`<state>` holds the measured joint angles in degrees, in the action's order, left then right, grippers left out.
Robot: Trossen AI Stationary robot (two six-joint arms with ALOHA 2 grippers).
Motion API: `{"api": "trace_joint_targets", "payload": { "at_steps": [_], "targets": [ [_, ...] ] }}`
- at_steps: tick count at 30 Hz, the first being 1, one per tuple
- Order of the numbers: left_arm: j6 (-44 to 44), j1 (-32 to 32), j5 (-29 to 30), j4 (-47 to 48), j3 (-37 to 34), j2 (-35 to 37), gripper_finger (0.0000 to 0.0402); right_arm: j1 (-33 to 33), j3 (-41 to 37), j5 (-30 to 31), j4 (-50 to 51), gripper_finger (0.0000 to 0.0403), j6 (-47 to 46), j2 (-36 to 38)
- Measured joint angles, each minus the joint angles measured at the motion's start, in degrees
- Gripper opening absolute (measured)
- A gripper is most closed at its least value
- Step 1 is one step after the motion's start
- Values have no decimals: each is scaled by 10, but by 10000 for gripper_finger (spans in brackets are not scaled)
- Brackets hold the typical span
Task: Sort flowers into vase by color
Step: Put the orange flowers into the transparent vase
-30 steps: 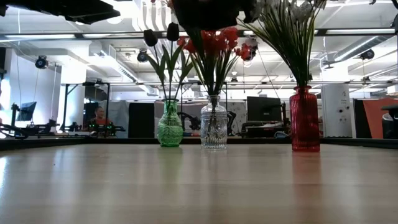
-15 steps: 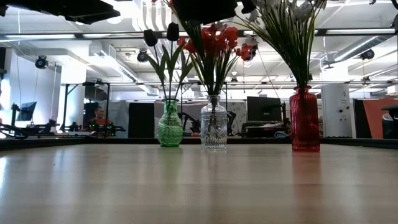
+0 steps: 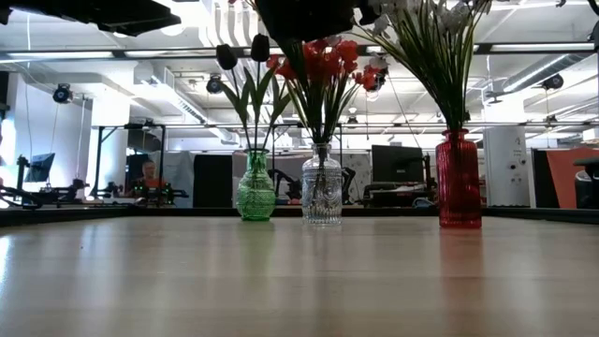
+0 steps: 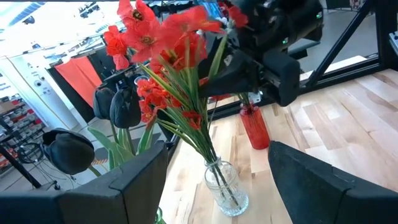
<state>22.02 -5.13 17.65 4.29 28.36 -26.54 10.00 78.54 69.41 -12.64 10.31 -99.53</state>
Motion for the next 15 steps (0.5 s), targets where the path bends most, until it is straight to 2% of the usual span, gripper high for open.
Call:
{"api": "trace_joint_targets", "payload": {
  "at_steps": [5, 13, 15],
  "targets": [
    [0, 0, 0, 0, 0, 0, 260, -12, 0, -30, 1, 153, -12, 0],
    [0, 0, 0, 0, 0, 0, 260, -12, 0, -29, 7, 35, -7, 0],
    [0, 0, 0, 0, 0, 0, 260, -12, 0, -27, 9, 18, -7, 0]
  ]
}}
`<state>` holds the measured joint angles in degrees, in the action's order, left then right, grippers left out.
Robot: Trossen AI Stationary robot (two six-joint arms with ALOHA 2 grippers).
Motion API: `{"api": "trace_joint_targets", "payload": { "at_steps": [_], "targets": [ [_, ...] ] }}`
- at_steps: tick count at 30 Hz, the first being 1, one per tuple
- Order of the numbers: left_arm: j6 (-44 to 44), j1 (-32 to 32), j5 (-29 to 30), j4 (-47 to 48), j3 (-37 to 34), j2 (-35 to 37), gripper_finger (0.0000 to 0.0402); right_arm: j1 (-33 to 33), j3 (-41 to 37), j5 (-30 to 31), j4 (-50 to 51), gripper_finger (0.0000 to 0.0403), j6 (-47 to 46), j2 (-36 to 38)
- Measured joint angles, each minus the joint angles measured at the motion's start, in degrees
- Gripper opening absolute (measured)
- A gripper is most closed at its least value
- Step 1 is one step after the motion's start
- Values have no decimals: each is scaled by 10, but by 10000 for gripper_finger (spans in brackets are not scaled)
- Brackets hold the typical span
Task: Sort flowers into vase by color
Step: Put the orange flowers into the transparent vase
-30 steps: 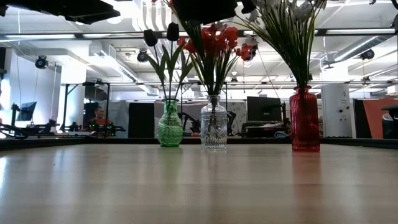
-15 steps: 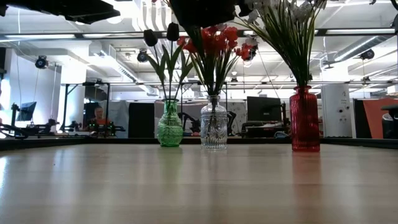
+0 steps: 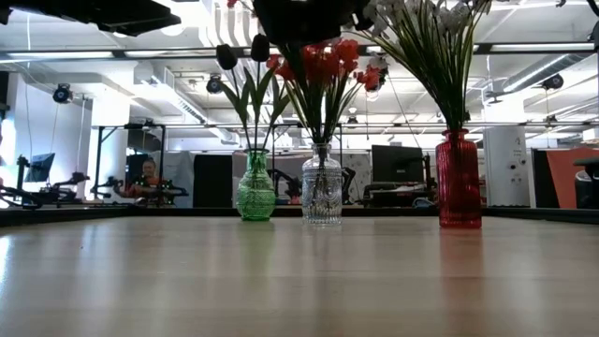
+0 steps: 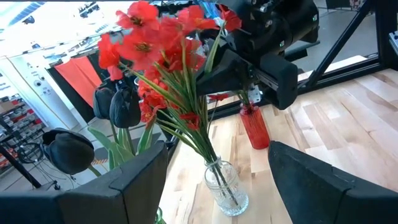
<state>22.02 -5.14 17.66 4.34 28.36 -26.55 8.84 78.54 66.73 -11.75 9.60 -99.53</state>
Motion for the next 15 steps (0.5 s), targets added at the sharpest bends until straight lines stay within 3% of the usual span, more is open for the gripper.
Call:
{"api": "trace_joint_targets", "payload": {
  "at_steps": [15],
  "targets": [
    [0, 0, 0, 1, 0, 0, 260, 7, 0, 54, 26, 13, -75, 0]
  ]
}}
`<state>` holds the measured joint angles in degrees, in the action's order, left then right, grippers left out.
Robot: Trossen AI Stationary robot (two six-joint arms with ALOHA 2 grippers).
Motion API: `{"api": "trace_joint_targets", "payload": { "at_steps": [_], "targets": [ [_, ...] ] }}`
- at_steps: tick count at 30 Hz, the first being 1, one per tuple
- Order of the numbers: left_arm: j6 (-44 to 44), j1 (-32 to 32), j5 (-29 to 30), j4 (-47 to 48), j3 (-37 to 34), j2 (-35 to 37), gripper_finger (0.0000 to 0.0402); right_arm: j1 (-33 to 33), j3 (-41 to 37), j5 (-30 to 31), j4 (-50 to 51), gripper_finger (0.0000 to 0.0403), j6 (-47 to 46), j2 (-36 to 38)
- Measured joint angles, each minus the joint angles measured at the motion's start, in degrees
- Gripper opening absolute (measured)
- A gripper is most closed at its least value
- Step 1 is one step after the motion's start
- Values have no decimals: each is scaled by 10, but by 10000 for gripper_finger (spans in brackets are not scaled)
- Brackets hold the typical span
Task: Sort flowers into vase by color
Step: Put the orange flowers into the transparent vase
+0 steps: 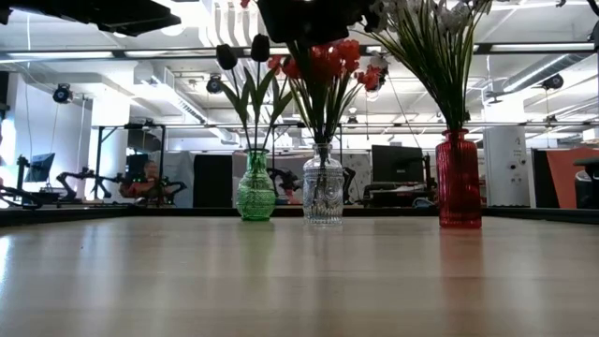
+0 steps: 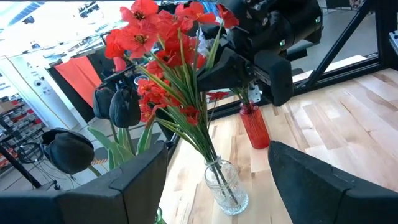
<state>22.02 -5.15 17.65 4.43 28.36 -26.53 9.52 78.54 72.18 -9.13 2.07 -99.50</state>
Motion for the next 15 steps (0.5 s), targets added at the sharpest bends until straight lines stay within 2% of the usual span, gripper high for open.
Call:
{"api": "trace_joint_targets", "payload": {
  "at_steps": [15],
  "targets": [
    [0, 0, 0, 0, 0, 0, 260, 0, 0, 0, 94, 12, -113, 0]
  ]
}}
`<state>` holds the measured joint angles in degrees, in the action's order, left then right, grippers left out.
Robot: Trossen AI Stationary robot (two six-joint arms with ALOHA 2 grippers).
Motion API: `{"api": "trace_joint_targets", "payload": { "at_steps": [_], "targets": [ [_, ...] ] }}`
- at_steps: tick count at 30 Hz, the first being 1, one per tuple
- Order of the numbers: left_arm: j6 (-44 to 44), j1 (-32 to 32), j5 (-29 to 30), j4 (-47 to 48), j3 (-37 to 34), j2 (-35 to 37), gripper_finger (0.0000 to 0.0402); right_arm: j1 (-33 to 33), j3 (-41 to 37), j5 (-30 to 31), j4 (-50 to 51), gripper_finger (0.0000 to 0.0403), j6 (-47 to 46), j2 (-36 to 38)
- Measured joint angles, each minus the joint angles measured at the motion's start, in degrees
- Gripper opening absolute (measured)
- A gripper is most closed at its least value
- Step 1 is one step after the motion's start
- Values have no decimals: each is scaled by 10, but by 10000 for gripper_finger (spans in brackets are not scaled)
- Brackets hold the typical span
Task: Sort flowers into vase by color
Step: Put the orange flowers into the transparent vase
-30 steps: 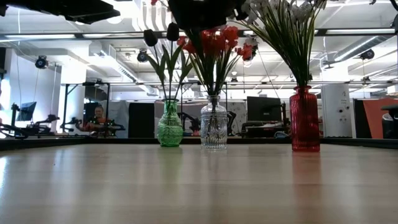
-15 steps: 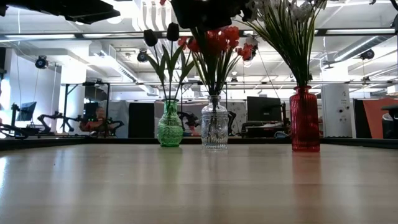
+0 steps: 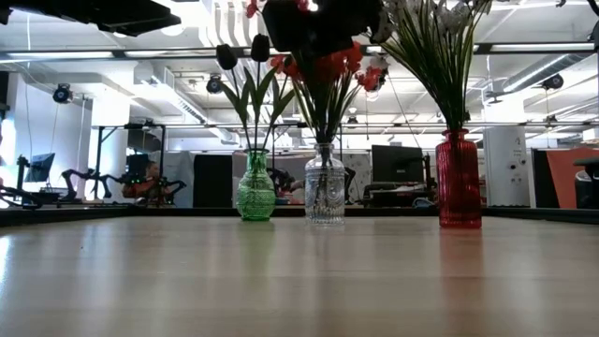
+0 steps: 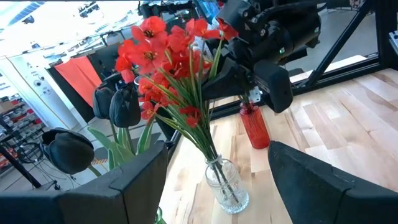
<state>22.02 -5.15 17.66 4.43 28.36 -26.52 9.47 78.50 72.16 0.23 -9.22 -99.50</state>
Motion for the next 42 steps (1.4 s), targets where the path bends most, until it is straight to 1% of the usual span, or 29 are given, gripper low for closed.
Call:
{"api": "trace_joint_targets", "payload": {
  "at_steps": [14, 25, 29, 34, 38, 42],
  "targets": [
    [0, 0, 0, 0, 0, 0, 260, 0, -1, -19, 31, 12, -17, 0],
    [0, 0, 0, 0, 0, 0, 260, -4, -1, -62, 90, 12, -32, 0],
    [0, 0, 0, 0, 0, 0, 260, -6, -1, -77, 100, 12, -33, 1],
    [0, 0, 0, 1, 0, 0, 260, -6, -1, -81, 102, 13, -32, 1],
    [0, 0, 0, 1, 0, 0, 260, -6, 5, -79, 103, 23, -30, 0],
    [0, 0, 0, 1, 0, 0, 260, -4, 20, -79, 104, 49, -26, 0]
  ]
}}
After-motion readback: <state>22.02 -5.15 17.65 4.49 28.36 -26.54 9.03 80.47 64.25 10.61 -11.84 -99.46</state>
